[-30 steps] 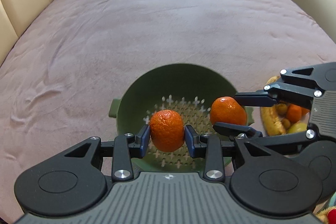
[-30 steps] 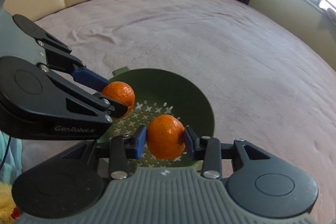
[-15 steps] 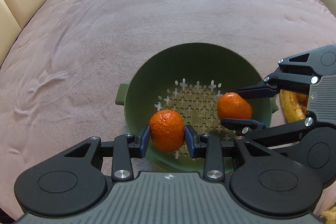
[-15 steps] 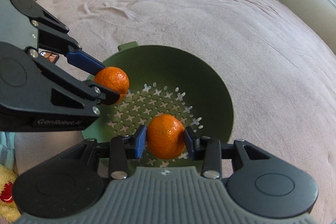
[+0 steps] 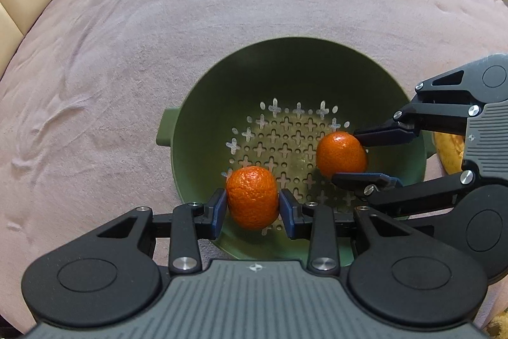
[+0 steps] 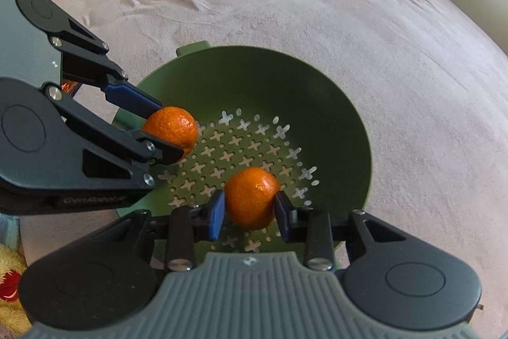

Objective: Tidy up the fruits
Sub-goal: 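Open both tools to drop the mandarins into the colander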

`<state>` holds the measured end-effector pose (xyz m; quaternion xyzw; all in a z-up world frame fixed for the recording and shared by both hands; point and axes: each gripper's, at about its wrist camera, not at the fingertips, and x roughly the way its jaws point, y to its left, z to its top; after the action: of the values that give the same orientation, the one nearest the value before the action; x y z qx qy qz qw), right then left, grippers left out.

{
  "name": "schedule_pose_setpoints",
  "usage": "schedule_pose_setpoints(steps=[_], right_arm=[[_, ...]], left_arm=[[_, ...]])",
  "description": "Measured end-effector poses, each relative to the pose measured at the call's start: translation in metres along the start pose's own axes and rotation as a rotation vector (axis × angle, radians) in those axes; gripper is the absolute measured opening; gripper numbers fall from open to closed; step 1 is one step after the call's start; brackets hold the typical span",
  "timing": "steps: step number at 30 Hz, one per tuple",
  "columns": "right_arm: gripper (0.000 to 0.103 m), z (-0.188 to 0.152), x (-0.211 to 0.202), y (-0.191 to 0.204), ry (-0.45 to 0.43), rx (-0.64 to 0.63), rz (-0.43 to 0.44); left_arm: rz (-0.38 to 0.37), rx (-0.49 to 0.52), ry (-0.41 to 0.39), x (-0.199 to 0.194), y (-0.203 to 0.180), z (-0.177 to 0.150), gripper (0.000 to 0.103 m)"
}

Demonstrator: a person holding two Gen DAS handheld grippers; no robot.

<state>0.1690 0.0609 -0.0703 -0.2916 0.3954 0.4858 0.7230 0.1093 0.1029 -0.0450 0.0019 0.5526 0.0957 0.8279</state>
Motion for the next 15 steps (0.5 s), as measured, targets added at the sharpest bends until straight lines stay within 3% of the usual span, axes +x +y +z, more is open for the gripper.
schedule_pose_setpoints(steps=[2, 4, 9, 15], right_arm=[[0.029, -0.001, 0.003, 0.000, 0.008, 0.000, 0.007], [0.020, -0.001, 0.006, 0.000, 0.013, -0.001, 0.013], [0.021, 0.000, 0.009, -0.003, 0.016, 0.021, 0.031], [0.030, -0.002, 0.009, -0.003, 0.028, 0.022, 0.026]], left_arm=[[0.001, 0.003, 0.012, 0.004, -0.001, 0.000, 0.040], [0.001, 0.002, 0.026, 0.009, -0.001, 0.001, 0.041], [0.008, -0.001, 0.060, 0.017, -0.001, 0.001, 0.041], [0.035, 0.004, 0.069, 0.018, -0.001, 0.000, 0.041]])
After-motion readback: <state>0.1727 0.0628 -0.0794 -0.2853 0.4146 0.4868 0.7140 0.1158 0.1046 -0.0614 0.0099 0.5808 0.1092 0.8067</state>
